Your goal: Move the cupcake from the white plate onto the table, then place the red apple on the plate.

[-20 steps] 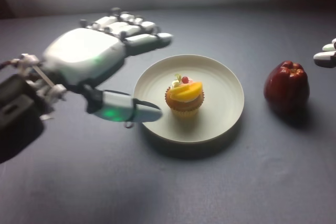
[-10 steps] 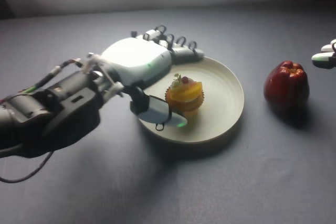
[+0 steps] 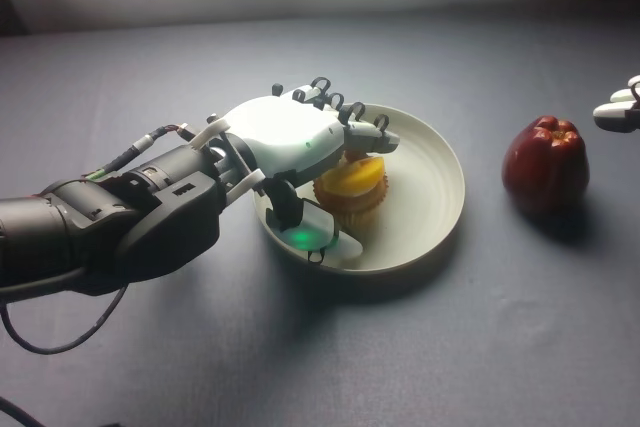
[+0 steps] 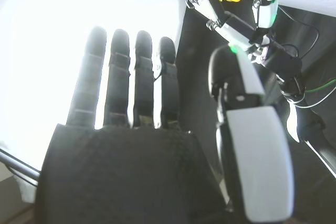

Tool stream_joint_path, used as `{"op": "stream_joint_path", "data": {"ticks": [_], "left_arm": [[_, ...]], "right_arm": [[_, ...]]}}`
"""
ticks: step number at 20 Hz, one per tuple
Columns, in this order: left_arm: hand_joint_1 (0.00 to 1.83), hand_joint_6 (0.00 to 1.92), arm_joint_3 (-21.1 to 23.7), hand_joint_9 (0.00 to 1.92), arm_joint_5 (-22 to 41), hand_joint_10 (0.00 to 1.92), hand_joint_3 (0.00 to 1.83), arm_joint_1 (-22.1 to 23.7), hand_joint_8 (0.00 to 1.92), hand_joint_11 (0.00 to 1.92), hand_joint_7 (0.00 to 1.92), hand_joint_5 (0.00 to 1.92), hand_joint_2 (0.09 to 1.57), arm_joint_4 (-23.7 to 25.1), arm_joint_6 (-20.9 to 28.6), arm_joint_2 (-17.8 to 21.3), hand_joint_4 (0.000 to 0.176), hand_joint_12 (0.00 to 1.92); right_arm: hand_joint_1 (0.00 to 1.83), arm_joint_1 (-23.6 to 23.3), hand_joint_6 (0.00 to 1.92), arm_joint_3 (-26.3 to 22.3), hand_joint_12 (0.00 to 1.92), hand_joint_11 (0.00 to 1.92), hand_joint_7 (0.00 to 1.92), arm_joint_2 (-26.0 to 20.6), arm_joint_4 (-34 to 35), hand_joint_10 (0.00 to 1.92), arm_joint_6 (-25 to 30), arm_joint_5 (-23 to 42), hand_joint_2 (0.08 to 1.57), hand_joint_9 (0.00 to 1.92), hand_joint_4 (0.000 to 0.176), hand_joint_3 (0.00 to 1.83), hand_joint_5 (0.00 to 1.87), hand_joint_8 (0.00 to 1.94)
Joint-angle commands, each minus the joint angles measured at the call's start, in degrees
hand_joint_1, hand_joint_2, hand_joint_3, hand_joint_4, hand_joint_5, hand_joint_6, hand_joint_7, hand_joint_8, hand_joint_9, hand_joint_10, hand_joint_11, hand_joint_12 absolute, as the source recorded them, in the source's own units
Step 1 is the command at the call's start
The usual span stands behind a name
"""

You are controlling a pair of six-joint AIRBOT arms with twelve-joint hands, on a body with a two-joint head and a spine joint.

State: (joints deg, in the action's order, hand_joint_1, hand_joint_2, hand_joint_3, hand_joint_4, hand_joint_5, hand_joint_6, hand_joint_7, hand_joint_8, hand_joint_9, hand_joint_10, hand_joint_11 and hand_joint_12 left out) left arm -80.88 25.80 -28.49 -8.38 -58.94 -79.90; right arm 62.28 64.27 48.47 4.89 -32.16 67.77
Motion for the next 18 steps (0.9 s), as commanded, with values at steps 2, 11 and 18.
{"op": "stream_joint_path", "data": {"ticks": [2,11,18], "left_arm": [[0.7,0.0,-0.3,0.35,5.9,0.01,0.0,1.0,0.0,0.0,0.41,0.39,0.91,0.2,-0.1,0.0,0.112,0.75],[1.27,0.49,0.8,1.28,8.4,0.19,0.0,2.2,0.96,0.8,1.11,1.15,1.06,1.2,0.9,0.5,0.0,1.2],[1.25,0.67,8.8,1.25,18.0,0.15,0.0,4.0,0.87,0.78,1.12,1.1,1.06,4.1,1.0,9.8,0.0,1.36]], "right_arm": [[0.73,-0.7,0.0,0.4,0.21,0.21,0.48,0.0,1.5,0.0,0.2,6.8,1.3,0.38,0.042,0.01,0.49,0.01],[0.83,-0.7,0.0,0.5,0.26,0.32,0.51,0.3,1.5,0.01,0.2,6.8,1.32,0.45,0.01,0.0,0.51,0.0],[0.8,-0.7,0.0,0.4,0.26,0.3,0.5,0.3,1.5,0.0,0.3,6.7,1.31,0.42,0.001,0.0,0.52,0.0]]}}
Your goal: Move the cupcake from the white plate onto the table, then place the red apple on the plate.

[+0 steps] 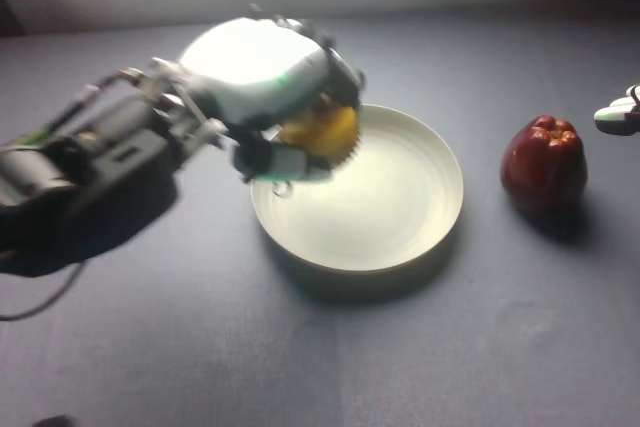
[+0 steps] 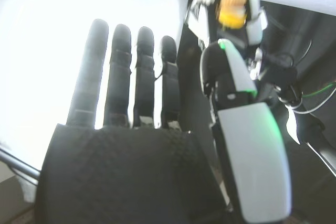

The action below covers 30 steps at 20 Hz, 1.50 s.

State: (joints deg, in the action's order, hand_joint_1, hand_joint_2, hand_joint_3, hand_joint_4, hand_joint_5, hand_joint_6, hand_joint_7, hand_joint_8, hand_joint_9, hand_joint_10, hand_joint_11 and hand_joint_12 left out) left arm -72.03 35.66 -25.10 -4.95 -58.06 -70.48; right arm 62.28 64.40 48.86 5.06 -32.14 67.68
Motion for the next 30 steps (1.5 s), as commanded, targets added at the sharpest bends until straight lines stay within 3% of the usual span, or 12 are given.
{"op": "stream_joint_path", "data": {"ticks": [1,2,3,4,10,15,17,20,23,26,28,30], "left_arm": [[1.25,0.67,1.1,1.25,9.3,0.15,0.0,0.3,0.87,0.78,1.12,1.1,1.06,0.9,0.1,1.8,0.0,1.36],[1.24,0.65,2.5,1.23,10.8,0.15,0.0,-0.4,0.92,0.76,1.08,1.12,1.07,1.2,0.3,3.7,0.004,1.42],[1.27,0.5,3.9,1.13,12.3,0.72,0.0,-1.5,1.02,0.83,1.07,1.16,1.06,1.3,0.7,5.7,0.0,1.6],[1.25,0.67,4.9,1.05,13.6,0.75,0.0,-2.9,0.94,0.79,1.09,1.08,1.07,1.2,1.2,7.5,0.0,1.5],[1.26,0.57,6.9,0.89,16.0,0.6,0.01,-11.6,1.13,0.43,1.01,1.11,1.08,-5.2,1.6,12.2,0.0,1.48],[1.26,0.63,6.6,1.0,12.8,0.38,0.0,-14.0,1.0,0.52,1.06,1.11,1.07,-7.9,-1.3,12.7,0.0,1.27],[1.38,0.8,6.7,0.91,12.3,1.16,0.0,-15.2,0.8,0.6,1.1,1.03,1.08,-9.1,-2.0,13.5,0.0,1.19],[1.39,0.76,7.1,0.94,12.3,1.15,0.0,-17.0,0.75,0.65,1.14,1.02,1.07,-11.8,-3.7,14.1,0.0,1.24],[1.25,0.85,7.1,1.08,12.3,0.32,0.0,-18.0,0.84,0.68,1.13,1.0,1.08,-13.5,-4.8,13.8,0.0,1.22],[1.24,0.92,7.1,1.14,12.4,0.11,0.0,-18.3,0.86,0.73,1.11,0.96,1.09,-14.2,-5.3,13.6,0.0,1.1],[1.23,0.12,7.1,0.97,12.7,0.01,0.0,-18.4,0.11,0.44,0.94,0.86,1.02,-14.4,-5.4,13.6,0.0,0.9],[1.21,0.01,7.2,0.91,13.2,0.0,0.0,-18.6,0.01,0.43,0.9,0.8,1.01,-14.8,-5.4,13.9,0.0,0.73]], "right_arm": [[0.8,-0.7,0.0,0.3,0.26,0.3,0.5,-0.1,1.4,0.0,0.2,6.6,1.31,0.42,0.001,0.0,0.52,0.0],[0.82,-0.7,0.01,0.3,0.26,0.31,0.5,0.0,1.4,0.0,0.3,6.5,1.3,0.42,0.0,0.0,0.53,0.0],[0.83,-0.7,0.01,0.3,0.26,0.31,0.51,0.0,1.4,0.0,0.3,6.5,1.3,0.43,0.005,0.0,0.54,0.0],[0.85,-0.7,0.01,0.3,0.26,0.31,0.51,0.0,1.4,0.0,0.4,6.5,1.3,0.43,0.0,0.0,0.54,0.0],[0.88,-0.3,0.01,0.3,0.25,0.32,0.49,0.0,1.6,0.0,0.4,6.2,1.3,0.42,0.006,0.0,0.54,0.0],[0.87,-0.3,0.01,0.3,0.25,0.34,0.5,0.0,1.6,0.01,0.4,6.2,1.28,0.44,0.016,0.0,0.56,0.0],[0.87,-0.2,0.01,0.3,0.25,0.34,0.51,0.0,1.6,0.01,0.4,6.1,1.27,0.45,0.0,0.0,0.57,0.0],[0.87,0.0,0.0,0.3,0.26,0.33,0.52,0.0,1.6,0.01,0.5,5.9,1.27,0.46,0.001,0.0,0.58,0.0],[0.84,0.1,0.0,0.3,0.27,0.34,0.51,0.0,1.6,0.0,0.8,5.9,1.27,0.46,0.012,0.0,0.58,0.0],[0.86,0.1,0.0,0.3,0.27,0.31,0.51,0.0,1.6,0.0,1.0,5.9,1.28,0.45,0.005,0.0,0.56,0.0],[0.86,0.1,0.0,0.3,0.29,0.31,0.52,0.0,1.6,0.0,1.3,5.9,1.27,0.46,0.01,0.0,0.56,0.0],[0.8,0.1,0.0,0.3,0.28,0.32,0.52,-0.1,1.6,0.0,1.3,5.9,1.28,0.46,0.017,0.0,0.55,0.0]]}}
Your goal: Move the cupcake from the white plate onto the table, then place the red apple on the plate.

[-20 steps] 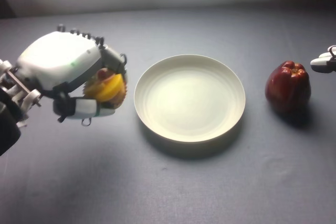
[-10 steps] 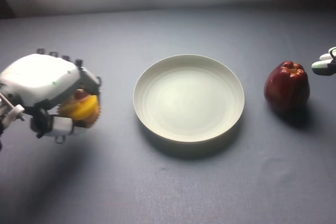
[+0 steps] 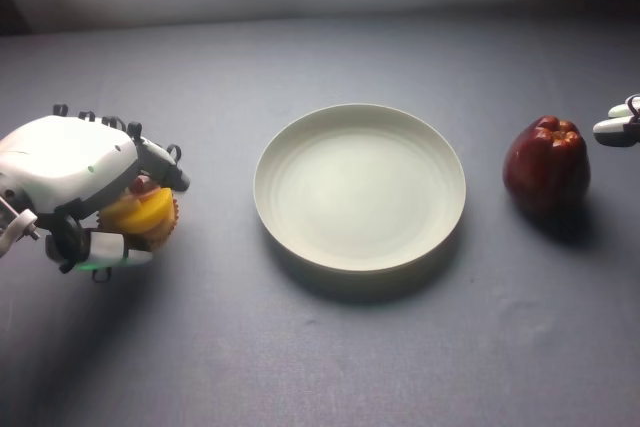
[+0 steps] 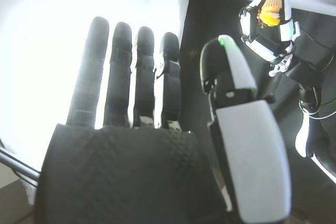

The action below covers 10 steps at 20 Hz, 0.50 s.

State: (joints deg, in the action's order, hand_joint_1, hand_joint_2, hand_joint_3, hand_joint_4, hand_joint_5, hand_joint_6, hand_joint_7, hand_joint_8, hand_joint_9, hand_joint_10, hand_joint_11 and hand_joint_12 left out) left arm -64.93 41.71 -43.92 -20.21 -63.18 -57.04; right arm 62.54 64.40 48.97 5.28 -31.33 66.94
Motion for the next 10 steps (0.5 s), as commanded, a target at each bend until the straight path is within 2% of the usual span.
{"op": "stream_joint_path", "data": {"ticks": [1,2,4,5,6,7,8,9,10], "left_arm": [[1.21,0.01,0.2,0.91,7.4,0.0,0.0,0.0,0.01,0.43,0.9,0.8,1.01,0.4,-0.3,0.6,0.0,0.73],[1.2,0.0,0.4,0.89,7.5,0.0,0.0,0.0,0.0,0.46,0.85,0.75,1.0,0.4,-0.3,0.7,0.0,0.69],[1.17,0.0,0.7,0.78,8.1,0.0,0.0,-0.1,0.0,0.44,0.67,0.61,0.99,0.4,-0.3,1.1,0.0,0.66],[1.16,0.0,0.7,0.73,8.2,0.0,0.0,-0.1,0.0,0.36,0.61,0.56,0.98,0.4,-0.3,1.1,0.002,0.74],[1.16,0.0,0.8,0.73,8.3,0.0,0.0,-0.1,0.0,0.36,0.61,0.56,0.98,0.4,-0.3,1.1,0.002,0.74],[1.14,0.0,0.9,0.68,8.5,0.0,0.0,-0.1,0.0,0.28,0.57,0.53,0.98,0.6,-0.3,1.2,0.012,0.86],[1.14,0.0,1.1,0.65,8.8,0.0,0.0,-0.1,0.0,0.21,0.56,0.51,0.97,0.7,-0.3,1.3,0.025,0.97],[1.14,0.0,1.2,0.65,8.9,0.0,0.0,-0.1,0.0,0.21,0.56,0.51,0.97,0.8,-0.3,1.4,0.025,0.97],[1.19,0.0,1.4,0.64,9.3,0.0,0.0,-0.1,0.0,0.15,0.56,0.51,0.95,0.9,-0.3,1.6,0.005,1.04]], "right_arm": [[0.8,-0.2,0.0,0.3,0.28,0.32,0.52,-0.2,1.4,0.0,0.5,6.7,1.28,0.46,0.017,0.0,0.55,0.0],[0.8,-0.2,0.0,0.3,0.28,0.3,0.5,-0.3,1.3,0.0,0.5,6.8,1.27,0.45,0.004,0.0,0.53,0.0],[0.8,-0.4,0.0,0.4,0.26,0.3,0.5,-0.4,1.3,0.0,0.5,7.2,1.23,0.43,0.014,0.0,0.53,0.0],[0.8,-0.6,0.0,0.5,0.25,0.29,0.48,-0.4,1.2,0.0,0.5,7.2,1.22,0.41,0.022,0.0,0.52,0.0],[0.8,-0.8,0.0,0.6,0.25,0.29,0.48,-0.4,1.2,0.0,0.5,7.2,1.22,0.41,0.022,0.0,0.52,0.0],[0.8,-1.0,0.0,0.8,0.25,0.3,0.48,-0.4,1.2,0.0,0.5,7.2,1.21,0.41,0.021,0.0,0.52,0.0],[0.82,-1.2,0.0,0.9,0.24,0.26,0.46,-0.3,1.2,0.0,0.5,7.1,1.19,0.38,0.029,0.0,0.49,0.0],[0.82,-1.3,0.0,0.9,0.24,0.26,0.46,-0.3,1.1,0.0,0.5,7.1,1.19,0.38,0.029,0.0,0.49,0.0],[0.85,-1.4,0.0,1.0,0.24,0.26,0.44,-0.3,1.1,0.0,0.5,7.0,1.19,0.36,0.036,0.0,0.48,0.0]]}}
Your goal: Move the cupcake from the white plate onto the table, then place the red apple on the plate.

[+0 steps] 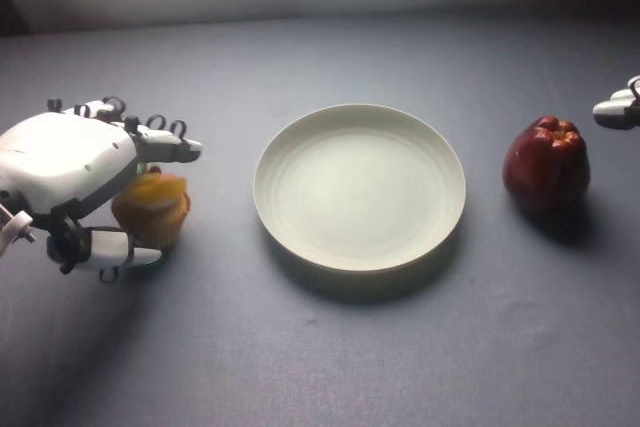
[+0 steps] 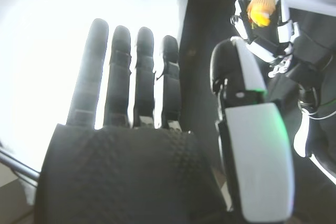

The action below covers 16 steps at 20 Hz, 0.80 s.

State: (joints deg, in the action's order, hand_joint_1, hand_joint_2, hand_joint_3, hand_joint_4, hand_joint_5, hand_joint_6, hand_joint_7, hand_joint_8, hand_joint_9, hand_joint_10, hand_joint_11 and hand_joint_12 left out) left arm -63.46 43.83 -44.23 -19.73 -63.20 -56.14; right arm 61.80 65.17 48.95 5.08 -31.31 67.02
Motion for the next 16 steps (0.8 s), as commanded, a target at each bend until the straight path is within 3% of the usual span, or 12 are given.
{"op": "stream_joint_path", "data": {"ticks": [1,3,6,7,8,9,10,11,12,13,15,16], "left_arm": [[1.17,0.0,0.1,0.64,7.5,0.0,0.0,0.2,0.0,0.16,0.56,0.51,0.94,0.5,-0.3,0.8,0.01,1.05],[1.17,0.0,0.4,0.65,8.1,0.01,0.0,0.0,0.0,0.18,0.54,0.49,0.94,0.5,-0.3,1.1,0.0,1.06],[1.16,0.0,1.8,0.6,10.6,0.0,0.0,-0.5,0.0,0.1,0.51,0.45,0.94,0.9,-0.3,2.1,0.004,1.08],[1.14,0.0,2.3,0.57,11.5,0.0,0.0,-0.6,0.0,0.04,0.48,0.41,0.94,1.2,-0.3,2.5,0.016,1.1],[1.06,0.0,3.0,0.51,12.7,0.0,0.0,-0.7,0.0,0.01,0.44,0.35,0.95,1.7,-0.3,3.2,0.051,1.07],[1.03,0.0,4.0,0.5,14.2,0.0,0.0,-0.9,0.0,0.03,0.42,0.33,0.95,2.2,-0.3,4.0,0.076,1.02],[0.99,0.0,4.9,0.46,15.9,0.0,0.0,-1.2,0.0,0.03,0.37,0.27,0.94,2.6,-0.3,4.9,0.105,0.94],[0.94,0.0,5.9,0.29,17.5,0.0,0.0,-1.7,0.0,0.0,0.27,0.18,0.94,3.0,-0.3,5.8,0.141,0.69],[0.86,0.0,6.8,0.19,19.0,0.0,0.0,-2.1,0.0,0.0,0.2,0.14,0.94,3.4,-0.3,6.6,0.152,0.55],[0.77,0.0,7.5,0.16,20.2,0.0,0.0,-2.4,0.0,0.0,0.16,0.13,0.93,3.9,-0.3,7.2,0.164,0.5],[0.69,0.0,8.6,0.14,21.9,0.0,0.0,-2.9,0.0,0.0,0.13,0.12,0.93,4.8,-0.2,7.8,0.169,0.43],[0.69,0.0,8.9,0.12,22.4,0.0,0.0,-3.1,0.0,0.0,0.13,0.12,0.93,5.0,-0.2,8.0,0.147,0.39]], "right_arm": [[0.86,-0.7,0.0,0.4,0.23,0.26,0.43,-0.3,1.3,0.0,0.4,6.9,1.19,0.35,0.04,0.0,0.47,0.0],[0.87,-0.7,0.0,0.4,0.23,0.26,0.43,-0.3,1.3,0.0,0.4,6.8,1.19,0.35,0.046,0.0,0.47,0.0],[0.89,-1.2,0.0,0.8,0.22,0.24,0.42,-0.1,1.3,0.0,0.3,6.2,1.19,0.34,0.054,0.0,0.46,0.0],[0.87,-1.6,0.0,1.0,0.21,0.22,0.4,0.1,1.1,0.0,0.2,5.7,1.19,0.32,0.07,0.0,0.44,0.0],[0.9,-2.7,0.0,1.5,0.2,0.21,0.38,0.4,0.2,0.0,0.2,4.5,1.18,0.3,0.069,0.0,0.43,0.0],[0.89,-4.1,0.0,2.0,0.19,0.21,0.36,0.8,-0.9,0.0,0.2,3.1,1.18,0.28,0.069,0.0,0.41,0.0],[0.87,-5.5,0.0,2.4,0.15,0.21,0.35,1.1,-1.9,0.0,0.2,2.0,1.14,0.26,0.082,0.0,0.39,0.0],[0.92,-7.0,0.0,2.8,0.1,0.2,0.32,1.4,-2.9,0.0,0.2,1.1,1.07,0.22,0.058,0.0,0.32,0.0],[0.89,-8.4,0.0,3.1,0.07,0.14,0.23,1.7,-3.7,0.0,0.0,0.1,1.06,0.15,0.088,0.0,0.23,0.0],[0.84,-9.4,0.0,3.6,0.05,0.1,0.16,2.0,-4.4,0.0,-0.2,-1.1,1.03,0.09,0.129,0.0,0.15,0.0],[0.82,-12.4,0.0,5.2,0.08,0.16,0.18,3.3,-6.9,0.01,-0.2,-5.9,0.94,0.15,0.118,0.0,0.16,0.0],[0.84,-14.2,0.01,6.4,0.09,0.18,0.18,4.2,-8.6,0.01,-0.2,-9.1,0.89,0.17,0.101,0.0,0.18,0.0]]}}
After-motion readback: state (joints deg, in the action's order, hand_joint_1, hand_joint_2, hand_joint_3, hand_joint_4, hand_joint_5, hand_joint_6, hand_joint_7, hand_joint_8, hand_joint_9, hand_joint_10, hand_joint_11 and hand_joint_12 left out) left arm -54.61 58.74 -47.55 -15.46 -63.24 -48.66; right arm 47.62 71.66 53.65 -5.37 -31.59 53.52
